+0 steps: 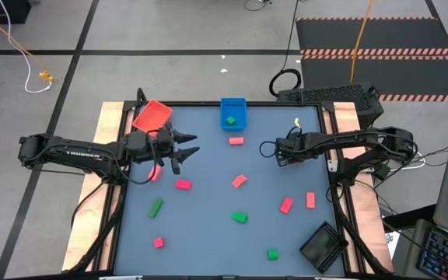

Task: Sort & place blocks by color
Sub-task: Put the red block into the black bin

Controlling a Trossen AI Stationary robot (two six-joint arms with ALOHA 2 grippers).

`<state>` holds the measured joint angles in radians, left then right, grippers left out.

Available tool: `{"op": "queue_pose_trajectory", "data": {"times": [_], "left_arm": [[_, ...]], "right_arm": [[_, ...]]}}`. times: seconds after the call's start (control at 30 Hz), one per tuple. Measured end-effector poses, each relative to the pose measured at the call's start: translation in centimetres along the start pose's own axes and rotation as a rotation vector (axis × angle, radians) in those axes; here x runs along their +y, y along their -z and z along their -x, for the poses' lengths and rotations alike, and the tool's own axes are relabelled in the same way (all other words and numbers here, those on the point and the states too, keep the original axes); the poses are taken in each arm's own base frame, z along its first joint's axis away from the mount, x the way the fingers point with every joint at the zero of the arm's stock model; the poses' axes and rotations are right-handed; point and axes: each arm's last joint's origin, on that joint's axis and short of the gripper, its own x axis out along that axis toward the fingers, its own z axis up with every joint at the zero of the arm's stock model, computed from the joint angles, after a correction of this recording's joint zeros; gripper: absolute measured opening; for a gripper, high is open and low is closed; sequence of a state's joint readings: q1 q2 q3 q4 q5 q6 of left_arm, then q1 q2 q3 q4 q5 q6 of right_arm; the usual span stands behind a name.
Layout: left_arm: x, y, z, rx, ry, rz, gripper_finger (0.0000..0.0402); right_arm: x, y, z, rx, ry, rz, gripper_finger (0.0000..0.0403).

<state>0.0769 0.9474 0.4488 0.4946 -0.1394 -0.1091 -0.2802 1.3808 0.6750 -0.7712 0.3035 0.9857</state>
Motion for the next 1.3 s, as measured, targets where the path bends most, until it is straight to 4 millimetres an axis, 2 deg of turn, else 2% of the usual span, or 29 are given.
{"op": "queue_pose_trajectory", "data": {"times": [0.13,0.27,0.43,0.6,0.77,0.9,1.3], "left_arm": [[0.1,-0.1,0.0,-0.005,-0.005,-0.001,0.0214],[0.3,-0.1,0.0,-0.006,-0.014,-0.001,0.0214],[0.6,-0.1,-0.1,-0.010,-0.034,-0.001,0.0214],[1.2,-0.2,-0.1,-0.018,-0.091,0.005,0.0214],[1.6,-0.3,-0.1,-0.021,-0.118,0.011,0.0214],[1.9,-0.3,-0.1,-0.023,-0.132,0.011,0.0214],[2.4,-0.4,-0.1,-0.033,-0.157,0.058,0.0214]], "right_arm": [[0.1,0.1,0.2,0.059,-0.052,0.077,0.0137],[0.2,0.3,1.1,0.143,-0.195,0.164,0.0133],[0.7,0.0,4.4,0.109,-0.483,0.361,0.0125],[1.0,0.8,8.5,0.044,-0.746,0.563,0.0132],[0.8,3.2,11.0,0.098,-0.935,0.718,0.0129],[0.7,5.5,12.3,0.181,-1.016,0.793,0.0127],[0.3,11.7,14.0,0.484,-0.944,0.750,0.0126]]}}
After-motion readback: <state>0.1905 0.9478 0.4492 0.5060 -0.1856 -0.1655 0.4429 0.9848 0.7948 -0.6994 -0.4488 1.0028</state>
